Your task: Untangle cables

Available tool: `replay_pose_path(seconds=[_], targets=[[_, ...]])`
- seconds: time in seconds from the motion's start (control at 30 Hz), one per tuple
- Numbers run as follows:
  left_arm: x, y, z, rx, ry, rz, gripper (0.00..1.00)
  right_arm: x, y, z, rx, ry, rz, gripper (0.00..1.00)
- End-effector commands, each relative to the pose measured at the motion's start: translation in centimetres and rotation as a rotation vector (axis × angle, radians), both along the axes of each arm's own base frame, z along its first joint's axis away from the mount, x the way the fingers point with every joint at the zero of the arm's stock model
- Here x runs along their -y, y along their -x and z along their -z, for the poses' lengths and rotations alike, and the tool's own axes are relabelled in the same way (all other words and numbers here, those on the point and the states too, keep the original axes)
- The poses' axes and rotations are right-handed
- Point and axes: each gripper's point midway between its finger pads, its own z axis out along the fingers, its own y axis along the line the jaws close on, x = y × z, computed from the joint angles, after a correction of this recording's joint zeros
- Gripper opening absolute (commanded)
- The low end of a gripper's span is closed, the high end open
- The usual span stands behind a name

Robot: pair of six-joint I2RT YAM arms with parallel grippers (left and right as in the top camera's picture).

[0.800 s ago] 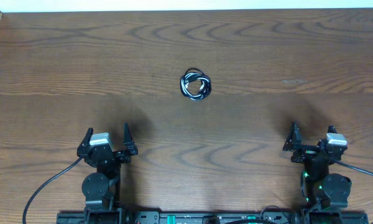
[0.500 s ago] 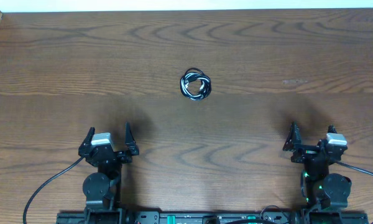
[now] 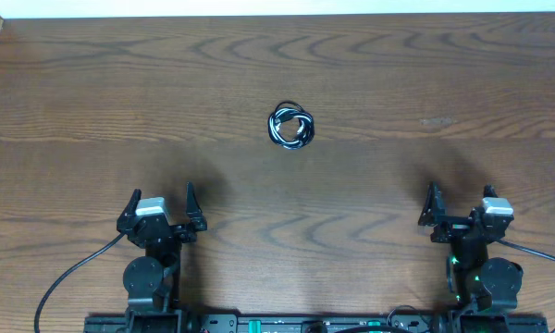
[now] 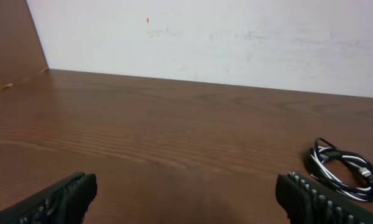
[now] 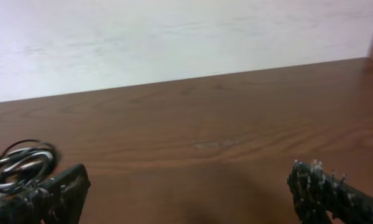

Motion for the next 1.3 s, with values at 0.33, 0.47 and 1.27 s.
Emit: replay_pose_path(seconds=[0.33, 0.47, 1.27], targets=[[-0.3, 0.1, 1.2, -0.040, -0.042, -0.017, 0.97, -2.4, 0.2, -0.7, 0.019, -0.019, -0.141, 0.99], [-0.5, 0.1, 0.2, -0.007, -0.043, -0.025, 0.97, -3.0, 0.3, -0.9, 0.018, -0.020, -0.175, 0.99], [5.4, -8.8, -10.4, -0.440, 0.141, 0.219, 0.97, -3.7, -6.8, -9.2, -0.211, -0.002, -0.229, 0.99]])
